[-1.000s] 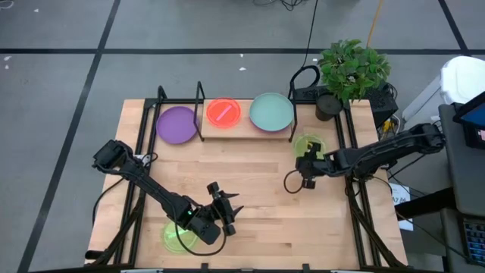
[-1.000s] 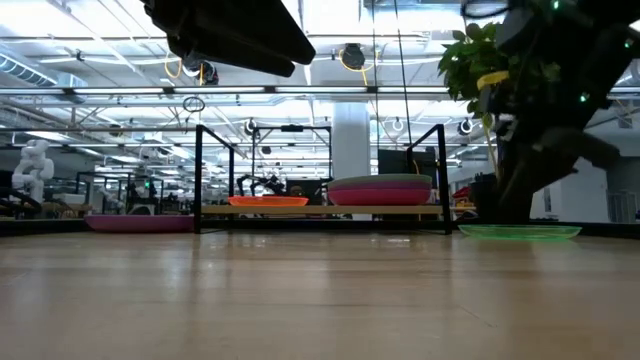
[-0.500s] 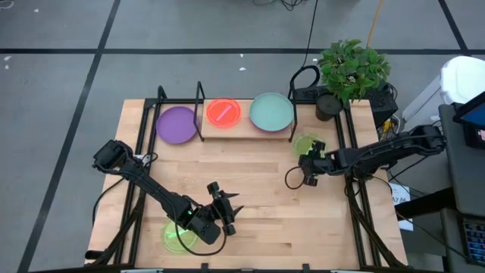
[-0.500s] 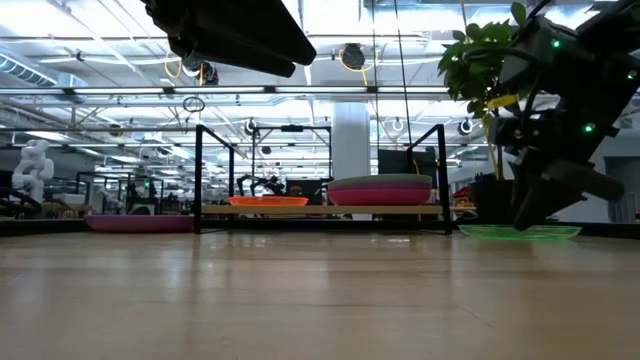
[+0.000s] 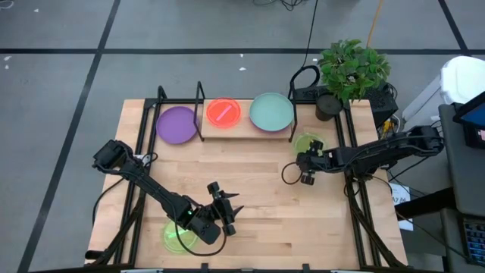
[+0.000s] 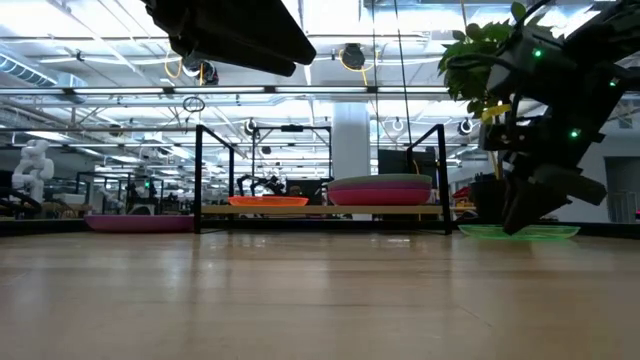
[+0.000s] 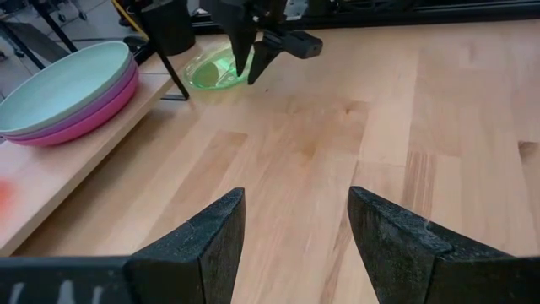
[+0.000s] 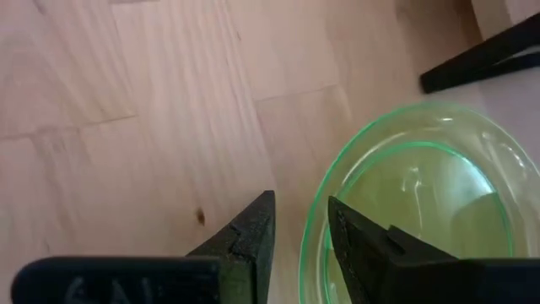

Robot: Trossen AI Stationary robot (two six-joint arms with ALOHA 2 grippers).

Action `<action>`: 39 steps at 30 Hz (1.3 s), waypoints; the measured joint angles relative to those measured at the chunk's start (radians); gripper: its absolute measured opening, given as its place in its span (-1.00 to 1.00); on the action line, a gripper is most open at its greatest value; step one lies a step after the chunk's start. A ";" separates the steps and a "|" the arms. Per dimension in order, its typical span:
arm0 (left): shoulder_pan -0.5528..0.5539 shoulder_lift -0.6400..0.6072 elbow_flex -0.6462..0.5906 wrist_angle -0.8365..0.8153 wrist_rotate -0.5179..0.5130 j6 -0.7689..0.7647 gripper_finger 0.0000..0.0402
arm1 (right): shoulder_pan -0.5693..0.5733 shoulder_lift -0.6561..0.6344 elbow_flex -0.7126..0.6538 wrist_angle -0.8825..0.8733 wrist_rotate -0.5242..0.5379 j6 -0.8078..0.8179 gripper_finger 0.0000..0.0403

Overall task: Place and stack plates onto a shelf
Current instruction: Stack the top small green plate on top of the orange plate

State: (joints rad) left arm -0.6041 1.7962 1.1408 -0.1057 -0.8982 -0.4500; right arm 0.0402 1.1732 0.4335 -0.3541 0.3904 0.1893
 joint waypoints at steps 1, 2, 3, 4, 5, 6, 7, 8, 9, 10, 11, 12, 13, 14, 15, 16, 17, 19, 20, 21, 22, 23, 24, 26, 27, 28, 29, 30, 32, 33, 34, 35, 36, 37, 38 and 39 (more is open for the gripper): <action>0.000 0.000 0.000 0.000 0.000 0.000 0.08 | 0.000 0.000 0.000 0.003 0.000 -0.007 -0.53; 0.000 0.000 0.000 0.000 0.000 0.000 0.08 | 0.000 0.000 0.000 0.002 0.000 -0.015 -0.53; 0.000 0.000 0.000 -0.001 0.000 0.000 0.08 | 0.000 0.000 0.000 -0.001 0.000 -0.020 -0.53; 0.000 0.000 0.000 -0.001 0.000 0.000 0.08 | -0.001 0.000 0.000 -0.006 0.000 -0.021 -0.54; 0.000 0.000 0.000 -0.001 0.000 0.000 0.08 | -0.001 0.000 0.000 -0.014 0.000 -0.022 -0.54; 0.000 0.000 0.000 -0.001 0.000 0.000 0.08 | -0.001 0.000 0.000 -0.024 0.000 -0.022 -0.54; 0.000 0.000 0.000 -0.001 0.000 0.000 0.08 | -0.001 0.000 0.000 -0.030 0.000 -0.021 -0.54; 0.000 0.000 0.000 -0.001 0.000 0.000 0.08 | -0.001 0.000 0.000 -0.031 0.000 -0.020 -0.54; 0.000 0.000 0.000 -0.001 0.000 0.000 0.08 | 0.000 0.000 0.000 -0.031 0.000 -0.019 -0.54; 0.000 0.000 0.000 -0.001 0.000 0.000 0.08 | 0.000 0.000 0.000 -0.031 0.000 -0.020 -0.54; 0.000 0.000 0.000 -0.001 0.000 0.000 0.08 | 0.000 0.000 0.000 -0.031 0.000 -0.020 -0.54; 0.000 0.000 0.000 -0.002 0.000 0.000 0.08 | 0.000 0.000 0.000 -0.031 0.000 -0.021 -0.54; 0.000 0.000 0.000 -0.002 0.000 0.000 0.08 | 0.000 0.000 0.000 -0.031 0.000 -0.022 -0.54; 0.000 0.000 0.000 -0.002 0.000 0.000 0.08 | 0.000 0.000 0.000 -0.031 0.000 -0.027 -0.54; 0.000 0.000 0.000 -0.002 0.000 0.000 0.08 | 0.000 0.000 0.000 -0.031 0.000 -0.030 -0.54; 0.000 0.000 0.000 -0.002 0.000 0.000 0.08 | 0.000 0.000 0.000 -0.031 0.000 -0.030 -0.54; 0.000 0.000 0.000 -0.002 0.000 0.000 0.08 | 0.000 0.000 0.000 -0.031 0.000 -0.030 -0.54; 0.000 0.000 0.000 -0.002 0.000 0.000 0.08 | 0.000 0.000 -0.006 -0.020 0.000 -0.034 -0.54; 0.000 0.000 0.000 -0.002 0.000 0.000 0.08 | 0.000 0.000 -0.011 -0.016 0.000 -0.036 -0.54; 0.000 0.000 0.000 -0.002 0.000 0.000 0.08 | 0.000 0.000 -0.014 -0.016 0.000 -0.036 -0.54; 0.000 0.000 0.000 -0.002 0.001 0.000 0.08 | -0.001 0.000 -0.014 -0.017 0.000 -0.035 -0.54; 0.000 0.000 0.000 -0.002 0.002 0.000 0.08 | -0.001 0.000 -0.014 -0.013 0.000 -0.035 -0.54; 0.000 0.000 0.000 -0.002 0.005 0.000 0.08 | -0.001 0.000 -0.014 -0.012 0.000 -0.035 -0.54; 0.000 0.000 0.000 -0.002 0.007 0.000 0.08 | -0.002 0.000 -0.014 -0.013 0.000 -0.035 -0.54; 0.000 0.000 0.000 -0.002 0.007 0.000 0.08 | -0.002 0.000 -0.014 -0.013 0.000 -0.034 -0.54; 0.000 0.000 0.000 -0.002 0.007 0.000 0.08 | -0.002 0.000 -0.014 -0.013 0.000 -0.034 -0.54; 0.000 0.000 0.000 -0.002 0.007 0.000 0.08 | -0.002 0.000 -0.014 -0.013 0.000 -0.034 -0.54; 0.001 0.000 0.000 -0.002 0.007 0.000 0.08 | -0.002 0.000 -0.014 -0.013 0.000 -0.034 -0.55; 0.001 0.000 0.000 -0.002 0.007 0.000 0.08 | -0.002 0.000 -0.014 -0.013 0.000 -0.034 -0.56; 0.001 0.000 0.000 -0.002 0.007 0.000 0.08 | -0.002 0.000 -0.014 -0.012 0.000 -0.033 -0.57; 0.000 0.000 0.000 -0.002 0.007 0.000 0.08 | -0.002 0.000 -0.014 -0.009 -0.001 -0.028 -0.57; 0.000 0.000 0.000 -0.002 0.007 0.000 0.08 | -0.002 0.000 -0.014 -0.003 -0.002 -0.022 -0.58; 0.001 0.000 0.000 -0.002 0.007 0.000 0.08 | -0.002 0.000 -0.014 0.005 -0.003 -0.020 -0.58; 0.001 0.000 0.000 -0.002 0.007 0.000 0.08 | -0.002 0.000 -0.014 0.014 -0.003 -0.020 -0.58; 0.001 0.000 0.000 -0.002 0.007 0.000 0.08 | -0.002 0.000 -0.014 0.025 -0.003 -0.020 -0.58; 0.001 0.000 0.000 -0.002 0.007 0.000 0.08 | -0.002 0.000 -0.014 0.038 -0.003 -0.020 -0.58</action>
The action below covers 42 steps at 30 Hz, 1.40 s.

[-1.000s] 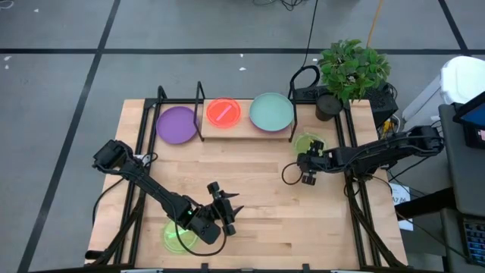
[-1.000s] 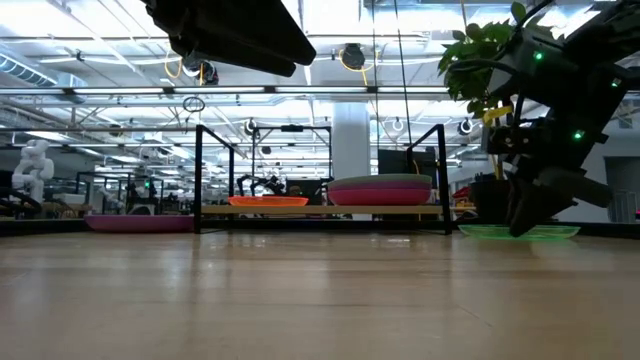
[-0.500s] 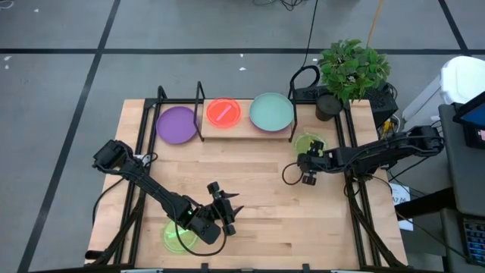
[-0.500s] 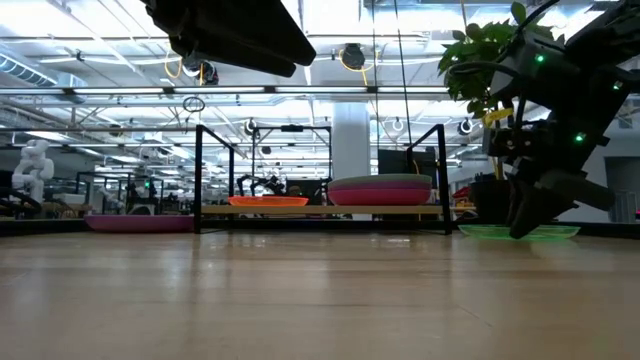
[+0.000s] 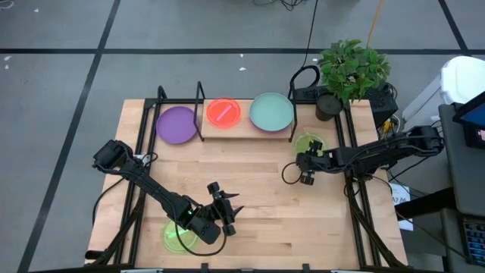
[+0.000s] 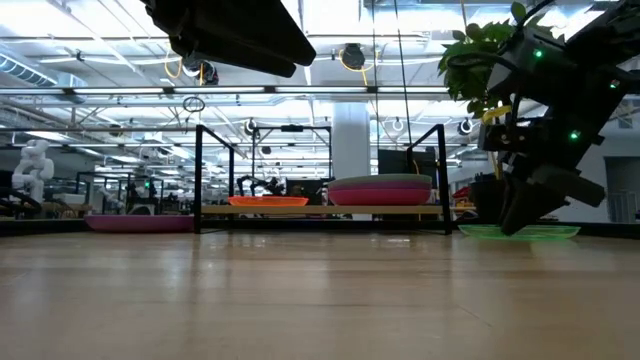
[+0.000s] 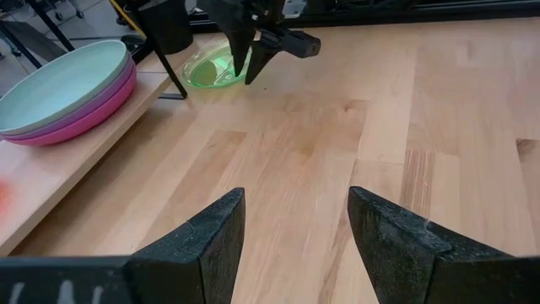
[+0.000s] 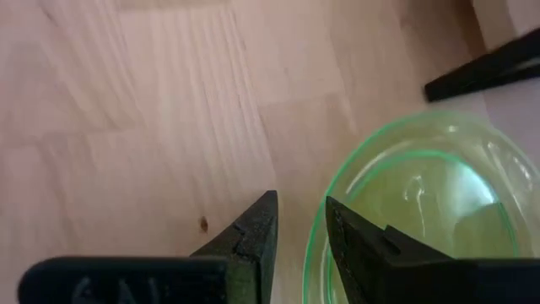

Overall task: Place and stack plates onto a shelf
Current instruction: Stack the top small green plate on top of the orange plate

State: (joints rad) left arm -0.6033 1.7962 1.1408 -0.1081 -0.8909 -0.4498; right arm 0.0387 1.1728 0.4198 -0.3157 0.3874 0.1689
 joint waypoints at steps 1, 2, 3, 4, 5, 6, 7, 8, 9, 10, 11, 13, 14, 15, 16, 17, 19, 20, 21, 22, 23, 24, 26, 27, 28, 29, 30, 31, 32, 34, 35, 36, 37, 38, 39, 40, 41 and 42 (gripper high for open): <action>0.000 0.000 0.000 0.000 0.000 0.000 0.08 | 0.000 0.000 0.000 0.011 0.000 -0.001 -0.58; 0.000 0.000 0.000 0.000 0.000 0.000 0.08 | 0.000 0.000 0.001 0.018 0.000 -0.002 -0.58; 0.000 0.000 0.000 0.000 0.000 0.000 0.08 | 0.000 0.000 0.003 0.019 -0.001 -0.003 -0.58; 0.000 0.000 0.000 0.000 0.000 0.000 0.08 | 0.000 0.000 0.010 0.017 -0.004 -0.004 -0.58; 0.000 0.000 0.000 0.000 0.000 0.000 0.08 | 0.000 -0.001 0.020 0.017 -0.010 -0.005 -0.58; 0.000 0.000 0.000 0.000 0.000 0.000 0.08 | 0.000 -0.006 0.031 0.015 -0.024 -0.006 -0.58; 0.000 0.000 0.000 0.000 0.000 0.000 0.08 | 0.001 -0.009 0.046 0.009 -0.032 -0.008 -0.58; 0.000 0.000 0.000 0.000 0.000 0.000 0.08 | 0.001 -0.012 0.067 -0.003 -0.050 -0.008 -0.58; 0.000 0.000 0.000 0.000 0.000 0.001 0.08 | 0.003 -0.016 0.089 -0.018 -0.061 -0.009 -0.58; 0.000 0.000 0.000 0.000 0.000 0.003 0.08 | 0.003 -0.019 0.115 -0.041 -0.078 -0.014 -0.58; 0.000 0.000 0.000 0.000 0.000 0.003 0.08 | 0.004 -0.022 0.146 -0.071 -0.087 -0.021 -0.58; 0.000 0.000 0.000 0.000 0.000 0.003 0.08 | 0.007 -0.025 0.210 -0.145 -0.103 -0.030 -0.58; 0.000 0.000 0.000 0.000 0.000 0.003 0.08 | 0.009 -0.025 0.243 -0.193 -0.102 -0.035 -0.58; 0.000 0.000 0.000 0.001 0.000 0.003 0.08 | 0.010 -0.025 0.273 -0.238 -0.101 -0.044 -0.58; 0.000 0.000 0.000 0.001 0.000 0.003 0.08 | 0.010 -0.027 0.300 -0.280 -0.101 -0.048 -0.58; 0.000 0.000 0.000 0.001 0.000 0.003 0.08 | 0.009 -0.033 0.322 -0.321 -0.100 -0.050 -0.58; 0.000 0.000 0.000 0.002 0.000 0.002 0.08 | 0.008 -0.047 0.355 -0.401 -0.097 -0.043 -0.58; 0.000 0.000 0.000 0.002 0.000 0.003 0.08 | 0.007 -0.058 0.363 -0.433 -0.083 -0.027 -0.58; 0.000 0.000 0.000 0.003 0.000 0.003 0.08 | 0.007 -0.070 0.364 -0.458 -0.069 0.001 -0.58; 0.000 0.000 0.000 0.005 0.001 0.002 0.08 | 0.007 -0.086 0.361 -0.477 -0.054 0.042 -0.58; 0.000 0.000 0.000 0.005 0.001 0.002 0.08 | 0.007 -0.102 0.350 -0.482 -0.042 0.088 -0.58; -0.001 0.000 0.000 0.006 0.001 0.002 0.08 | 0.007 -0.119 0.336 -0.479 -0.037 0.130 -0.58; -0.002 0.000 0.000 0.007 0.002 0.002 0.08 | 0.007 -0.147 0.300 -0.471 -0.025 0.186 -0.58; -0.002 0.000 0.000 0.007 0.002 0.001 0.08 | 0.007 -0.157 0.283 -0.466 -0.025 0.200 -0.58; -0.002 0.000 0.000 0.008 0.002 -0.001 0.08 | 0.008 -0.168 0.269 -0.457 -0.024 0.205 -0.58; -0.002 0.000 0.000 0.007 0.002 -0.003 0.08 | 0.008 -0.176 0.253 -0.446 -0.024 0.205 -0.58; -0.002 0.000 0.000 0.008 0.002 -0.005 0.08 | 0.008 -0.184 0.236 -0.433 -0.025 0.204 -0.58; -0.002 0.000 0.000 0.008 0.002 -0.005 0.08 | 0.008 -0.188 0.220 -0.424 -0.026 0.204 -0.58; -0.002 0.000 0.000 0.009 0.002 -0.005 0.08 | 0.008 -0.189 0.202 -0.415 -0.028 0.204 -0.58; -0.002 0.000 0.000 0.011 0.002 -0.005 0.08 | 0.008 -0.189 0.173 -0.397 -0.043 0.198 -0.58; -0.002 0.000 0.000 0.013 0.002 -0.004 0.08 | 0.008 -0.189 0.157 -0.384 -0.050 0.192 -0.58; -0.002 0.000 0.000 0.015 0.002 -0.003 0.08 | 0.008 -0.187 0.144 -0.369 -0.050 0.188 -0.58; -0.002 0.000 0.000 0.016 0.002 -0.003 0.08 | 0.008 -0.186 0.131 -0.352 -0.050 0.186 -0.58; -0.001 0.000 0.000 0.016 0.002 -0.002 0.08 | 0.008 -0.186 0.117 -0.333 -0.050 0.186 -0.58; 0.000 0.000 0.000 0.016 0.003 -0.001 0.08 | 0.008 -0.186 0.105 -0.315 -0.050 0.184 -0.58; 0.001 0.000 0.000 0.016 0.003 -0.001 0.08 | 0.008 -0.186 0.093 -0.295 -0.050 0.183 -0.57; 0.001 0.000 0.000 0.016 0.003 0.000 0.08 | 0.008 -0.186 0.082 -0.277 -0.050 0.182 -0.56; 0.001 0.000 0.000 0.017 0.003 0.004 0.08 | 0.008 -0.186 0.074 -0.259 -0.050 0.179 -0.53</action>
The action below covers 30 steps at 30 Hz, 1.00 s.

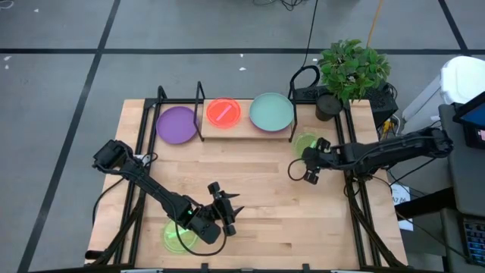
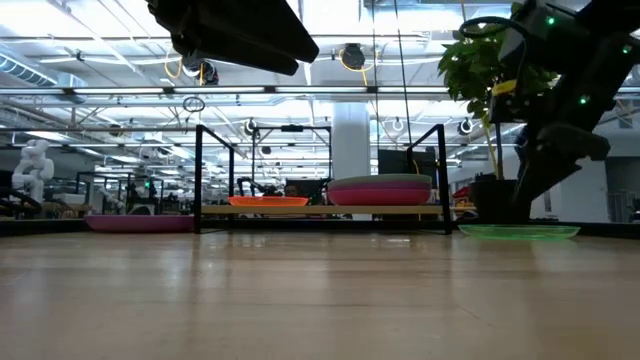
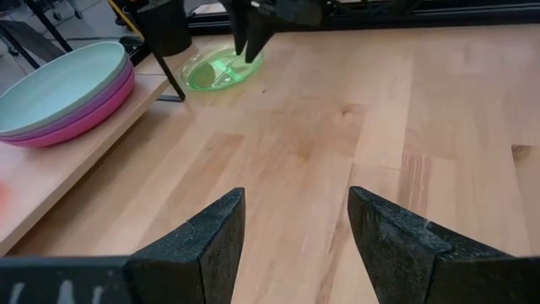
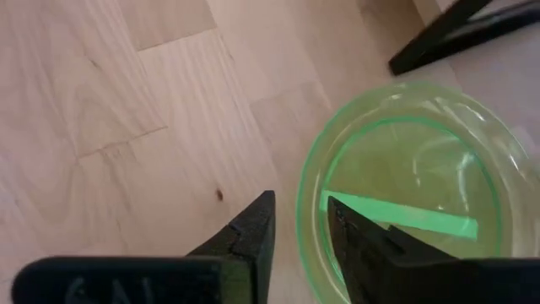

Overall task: Place and stack plates onto a shelf
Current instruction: Stack the top small green plate on top of the orange plate

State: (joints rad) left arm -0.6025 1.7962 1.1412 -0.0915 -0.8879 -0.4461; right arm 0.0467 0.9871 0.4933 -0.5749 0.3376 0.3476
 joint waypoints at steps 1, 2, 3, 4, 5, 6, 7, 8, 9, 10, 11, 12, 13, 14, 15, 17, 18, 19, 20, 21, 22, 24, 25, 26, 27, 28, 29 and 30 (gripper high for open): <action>0.000 0.000 0.000 0.000 0.000 0.003 0.08 | 0.000 0.000 -0.007 0.016 0.000 -0.010 -0.50; 0.000 0.000 0.000 0.000 0.000 0.006 0.08 | 0.000 0.000 -0.015 0.032 0.001 -0.027 -0.47; 0.000 0.000 0.000 0.000 0.000 0.008 0.08 | 0.000 0.002 -0.024 0.052 0.001 -0.043 -0.43; 0.000 0.000 0.000 0.000 0.000 0.013 0.08 | 0.000 0.006 -0.034 0.072 0.003 -0.053 -0.39; 0.000 0.000 0.000 0.000 0.000 0.018 0.08 | 0.000 0.010 -0.046 0.094 0.009 -0.061 -0.35; 0.000 0.000 0.000 0.000 0.000 0.019 0.08 | -0.001 0.016 -0.059 0.117 0.017 -0.067 -0.31; 0.000 0.000 0.000 0.001 0.000 0.022 0.08 | -0.001 0.024 -0.069 0.137 0.025 -0.072 -0.28; 0.000 0.000 0.000 0.000 0.000 0.023 0.08 | -0.001 0.032 -0.078 0.153 0.025 -0.074 -0.26; 0.000 0.000 0.000 0.000 0.000 0.023 0.08 | -0.001 0.041 -0.083 0.155 0.026 -0.074 -0.24; 0.000 0.000 0.000 0.000 0.000 0.023 0.08 | -0.001 0.051 -0.085 0.153 0.029 -0.073 -0.22; 0.000 0.000 0.000 0.000 0.000 0.023 0.08 | -0.001 0.058 -0.085 0.152 0.033 -0.073 -0.22; 0.000 0.000 0.000 0.000 0.000 0.024 0.08 | -0.001 0.064 -0.085 0.152 0.034 -0.073 -0.22; 0.000 0.000 0.000 0.000 0.000 0.025 0.08 | -0.001 0.070 -0.085 0.153 0.039 -0.073 -0.23; 0.000 0.000 0.000 0.000 0.000 0.025 0.08 | -0.001 0.077 -0.085 0.155 0.048 -0.073 -0.24; 0.001 0.000 0.000 0.000 0.000 0.026 0.08 | -0.001 0.086 -0.085 0.157 0.054 -0.073 -0.25; 0.001 0.000 0.000 0.002 0.000 0.032 0.08 | -0.008 0.108 -0.085 0.159 0.053 -0.073 -0.27; 0.002 0.000 0.000 0.004 0.000 0.033 0.08 | -0.013 0.121 -0.085 0.161 0.053 -0.072 -0.28; 0.003 0.000 0.000 0.006 0.000 0.034 0.08 | -0.017 0.136 -0.085 0.168 0.053 -0.072 -0.29; 0.004 0.000 0.000 0.010 0.000 0.039 0.08 | -0.022 0.149 -0.085 0.172 0.052 -0.072 -0.30; 0.004 0.000 0.000 0.014 0.001 0.044 0.08 | -0.028 0.162 -0.085 0.175 0.053 -0.072 -0.31; 0.004 0.000 0.000 0.017 0.000 0.045 0.08 | -0.032 0.172 -0.084 0.183 0.053 -0.072 -0.32; 0.004 0.000 0.000 0.016 0.000 0.045 0.08 | -0.040 0.185 -0.083 0.190 0.053 -0.072 -0.35; 0.004 0.000 0.000 0.016 0.000 0.045 0.08 | -0.044 0.187 -0.082 0.191 0.053 -0.072 -0.37; 0.004 0.000 0.000 0.016 0.000 0.045 0.08 | -0.047 0.188 -0.082 0.191 0.052 -0.072 -0.39; 0.004 0.000 0.000 0.016 0.000 0.045 0.08 | -0.049 0.188 -0.082 0.191 0.052 -0.072 -0.42; 0.004 0.000 0.000 0.016 0.000 0.045 0.08 | -0.052 0.188 -0.082 0.190 0.051 -0.072 -0.47; 0.004 0.000 0.000 0.015 0.000 0.045 0.08 | -0.054 0.188 -0.082 0.190 0.048 -0.072 -0.52; 0.004 0.000 0.000 0.015 0.000 0.046 0.08 | -0.057 0.188 -0.082 0.190 0.043 -0.073 -0.57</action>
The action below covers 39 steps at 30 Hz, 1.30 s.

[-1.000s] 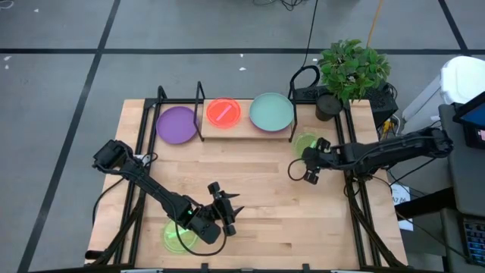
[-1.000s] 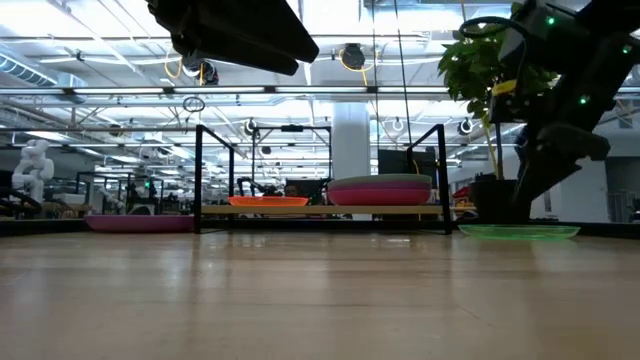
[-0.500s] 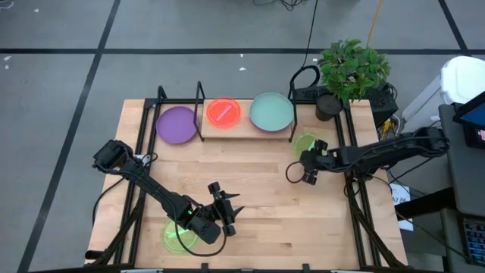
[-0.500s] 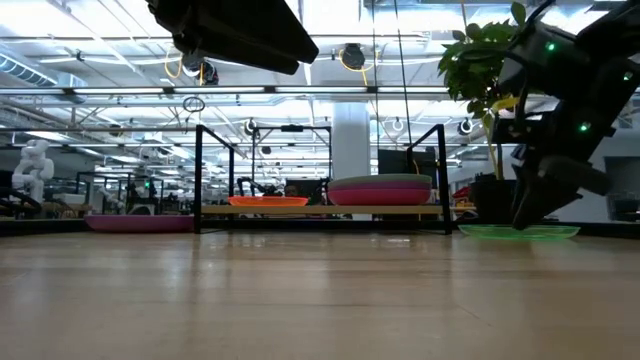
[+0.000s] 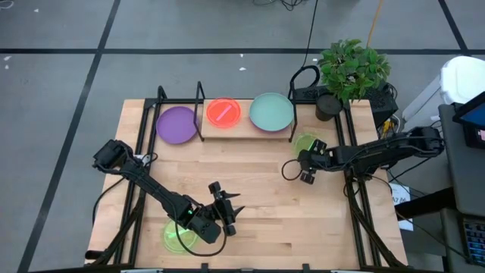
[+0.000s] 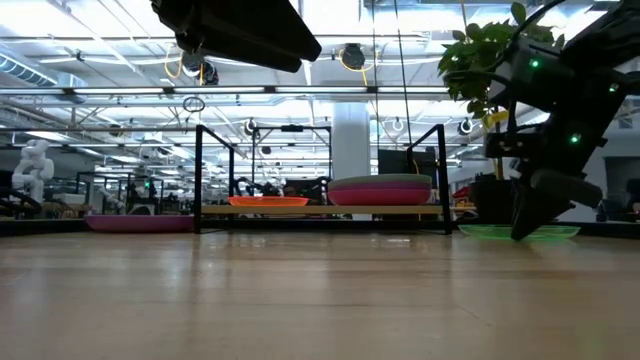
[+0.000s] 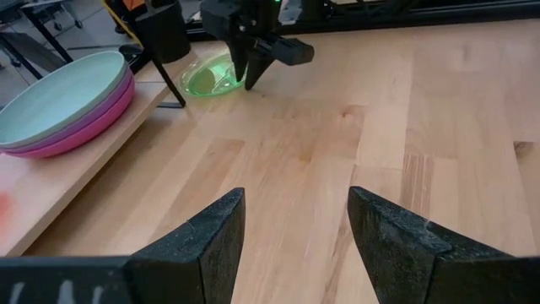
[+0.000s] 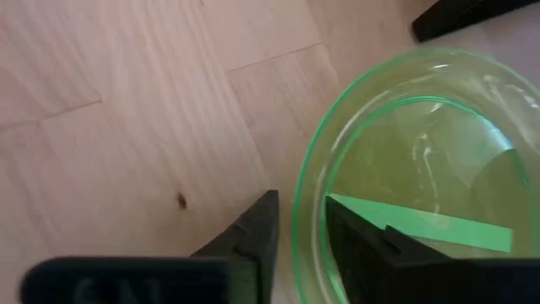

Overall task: Place and stack plates onto a shelf
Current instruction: Stack the top small green plate on top of the orange plate

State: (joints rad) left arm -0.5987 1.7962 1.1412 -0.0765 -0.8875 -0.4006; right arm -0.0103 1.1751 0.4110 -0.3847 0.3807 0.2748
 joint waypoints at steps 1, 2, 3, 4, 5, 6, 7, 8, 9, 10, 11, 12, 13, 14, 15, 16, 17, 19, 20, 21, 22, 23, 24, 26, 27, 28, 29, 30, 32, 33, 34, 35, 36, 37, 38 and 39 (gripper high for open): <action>0.000 0.000 0.000 0.000 0.000 0.002 0.08 | -0.004 0.000 0.000 0.001 -0.013 -0.002 -0.64; 0.000 0.000 0.000 0.000 0.000 0.004 0.08 | -0.006 0.000 0.000 0.003 -0.021 -0.005 -0.71; 0.000 0.000 0.000 0.000 0.000 0.004 0.08 | -0.008 0.000 0.000 0.006 -0.023 -0.009 -0.78; 0.000 0.000 0.000 0.000 0.000 0.004 0.08 | -0.008 0.001 0.000 0.009 -0.024 -0.011 -0.85; 0.000 0.000 0.000 0.000 0.000 0.004 0.08 | -0.007 0.001 0.000 0.014 -0.024 -0.013 -0.92; 0.000 0.000 0.000 0.000 0.000 0.004 0.08 | -0.008 0.001 0.000 0.017 -0.021 -0.021 -0.96; 0.000 0.000 0.000 0.000 0.000 0.004 0.08 | -0.008 0.002 0.001 0.016 -0.014 -0.029 -0.97; 0.000 0.000 0.000 0.000 0.000 0.004 0.08 | -0.009 0.002 0.004 0.009 -0.012 -0.029 -0.97; 0.000 0.000 0.000 -0.001 0.000 0.004 0.08 | -0.009 0.002 0.009 0.003 -0.012 -0.027 -0.96; 0.000 0.000 0.000 -0.001 0.000 0.004 0.08 | -0.009 0.002 0.018 -0.005 -0.013 -0.027 -0.96; 0.000 0.000 0.000 -0.001 0.000 0.004 0.08 | -0.009 -0.003 0.028 -0.015 -0.014 -0.026 -0.96; 0.000 0.000 0.000 -0.001 0.000 0.004 0.08 | -0.009 -0.006 0.039 -0.027 -0.015 -0.026 -0.98; 0.000 0.000 0.000 -0.002 0.000 0.004 0.08 | -0.009 -0.009 0.052 -0.040 -0.015 -0.023 -0.99; 0.000 0.000 0.000 -0.002 0.000 0.004 0.08 | -0.009 -0.011 0.065 -0.055 -0.015 -0.012 -0.99; 0.000 0.000 0.000 -0.002 0.000 0.004 0.08 | -0.009 -0.016 0.078 -0.074 -0.014 -0.001 -0.99; 0.000 0.000 0.000 -0.002 0.000 0.004 0.08 | -0.009 -0.020 0.092 -0.091 -0.014 0.009 -0.99; 0.000 0.000 0.000 -0.003 0.000 0.004 0.08 | -0.009 -0.023 0.106 -0.103 -0.014 0.020 -1.00; 0.000 0.000 0.000 -0.003 0.000 0.003 0.08 | -0.008 -0.025 0.129 -0.128 -0.014 0.038 -1.00; -0.001 0.000 0.000 -0.003 0.000 0.002 0.08 | -0.008 -0.025 0.139 -0.140 -0.014 0.048 -1.00; -0.001 0.000 0.000 -0.003 0.000 0.002 0.08 | -0.008 -0.025 0.148 -0.147 -0.014 0.056 -1.00; -0.002 0.000 0.000 -0.003 0.000 0.001 0.08 | -0.008 -0.025 0.155 -0.147 -0.015 0.063 -1.00; -0.002 0.000 0.000 -0.003 0.000 -0.001 0.08 | -0.007 -0.025 0.161 -0.144 -0.015 0.070 -1.00; -0.003 0.000 0.000 -0.003 0.000 -0.002 0.08 | -0.004 -0.025 0.166 -0.147 -0.014 0.076 -1.00; -0.005 0.000 0.000 -0.002 0.000 -0.005 0.08 | 0.004 -0.025 0.176 -0.147 -0.002 0.084 -1.00; -0.006 0.000 0.000 -0.002 0.000 -0.006 0.08 | 0.011 -0.025 0.181 -0.147 0.012 0.088 -1.00; -0.006 0.000 0.000 -0.002 0.000 -0.008 0.08 | 0.017 -0.025 0.187 -0.145 0.018 0.088 -1.00; -0.007 0.000 0.000 -0.002 0.000 -0.012 0.08 | 0.025 -0.025 0.192 -0.144 0.026 0.089 -1.00; -0.008 0.000 0.000 -0.002 0.000 -0.014 0.08 | 0.036 -0.025 0.197 -0.146 0.035 0.095 -1.00; -0.008 0.000 0.000 -0.002 0.000 -0.014 0.08 | 0.057 -0.025 0.212 -0.147 0.035 0.099 -1.00; -0.008 0.000 0.000 -0.002 0.000 -0.014 0.08 | 0.071 -0.025 0.221 -0.146 0.033 0.100 -1.00; -0.008 0.000 0.000 -0.002 0.000 -0.014 0.08 | 0.085 -0.025 0.230 -0.145 0.028 0.104 -1.00; -0.008 0.000 0.000 -0.002 0.000 -0.014 0.08 | 0.099 -0.025 0.239 -0.145 0.019 0.106 -1.00; -0.008 0.000 0.000 -0.002 0.000 -0.014 0.08 | 0.115 -0.025 0.248 -0.144 0.012 0.107 -1.00; -0.008 0.000 0.000 -0.002 0.000 -0.014 0.08 | 0.130 -0.025 0.258 -0.143 0.011 0.108 -1.00; -0.008 0.000 0.000 -0.002 0.000 -0.015 0.08 | 0.147 -0.025 0.268 -0.143 0.011 0.110 -1.00; -0.008 0.000 0.000 -0.002 0.000 -0.017 0.08 | 0.163 -0.025 0.278 -0.143 0.011 0.111 -1.00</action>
State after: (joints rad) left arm -0.6064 1.7962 1.1412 -0.0780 -0.8875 -0.4175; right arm 0.1532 1.1503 0.6886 -0.5282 0.3914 0.3855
